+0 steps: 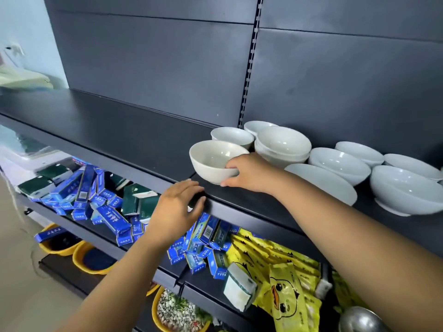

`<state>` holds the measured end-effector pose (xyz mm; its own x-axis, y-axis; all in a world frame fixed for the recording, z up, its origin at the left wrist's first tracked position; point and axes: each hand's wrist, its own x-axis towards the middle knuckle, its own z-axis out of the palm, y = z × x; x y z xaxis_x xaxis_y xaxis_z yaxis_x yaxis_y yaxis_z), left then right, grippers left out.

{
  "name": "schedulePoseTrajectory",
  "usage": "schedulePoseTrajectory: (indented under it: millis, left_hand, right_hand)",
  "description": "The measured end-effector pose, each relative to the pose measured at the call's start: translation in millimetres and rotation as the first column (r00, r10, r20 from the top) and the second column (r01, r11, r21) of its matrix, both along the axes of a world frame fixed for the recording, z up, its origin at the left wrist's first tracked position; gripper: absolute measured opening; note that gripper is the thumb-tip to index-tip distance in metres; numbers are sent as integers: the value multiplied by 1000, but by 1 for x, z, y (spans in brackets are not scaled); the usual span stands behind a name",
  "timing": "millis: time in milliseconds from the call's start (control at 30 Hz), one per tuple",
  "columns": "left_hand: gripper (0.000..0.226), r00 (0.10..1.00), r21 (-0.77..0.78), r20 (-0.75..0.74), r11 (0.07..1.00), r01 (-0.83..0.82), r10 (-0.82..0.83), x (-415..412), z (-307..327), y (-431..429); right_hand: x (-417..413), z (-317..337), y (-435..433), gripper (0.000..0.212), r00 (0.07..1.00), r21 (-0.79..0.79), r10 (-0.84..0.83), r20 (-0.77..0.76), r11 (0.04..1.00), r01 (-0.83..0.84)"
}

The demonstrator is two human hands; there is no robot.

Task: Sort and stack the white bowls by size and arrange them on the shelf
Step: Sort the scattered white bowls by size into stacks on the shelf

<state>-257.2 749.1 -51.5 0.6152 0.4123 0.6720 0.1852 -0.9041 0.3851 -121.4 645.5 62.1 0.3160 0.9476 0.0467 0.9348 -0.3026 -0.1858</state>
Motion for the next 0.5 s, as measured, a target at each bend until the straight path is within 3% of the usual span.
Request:
schedulePoseTrajectory:
  millis: [200, 300, 367, 500]
  left_hand:
    - [44, 993, -250, 120, 967, 44, -14, 1, 4, -3]
    - [31, 989, -391, 146, 919, 42, 17, 5, 14, -5]
    - [34, 972, -508, 235, 851, 131, -10, 9, 26, -7]
    - [67, 864, -641, 449, 591, 489, -229, 28, 70, -17]
  right_hand:
    - [3, -5, 4, 31, 991, 109, -37, -128, 993, 51]
    - [5, 6, -5, 38, 974, 212, -30, -223, 974, 78]
    - [5, 18, -14, 30, 966, 262, -26, -257, 960, 95]
    - [5, 56, -52, 11, 937, 385, 21, -349, 915, 123]
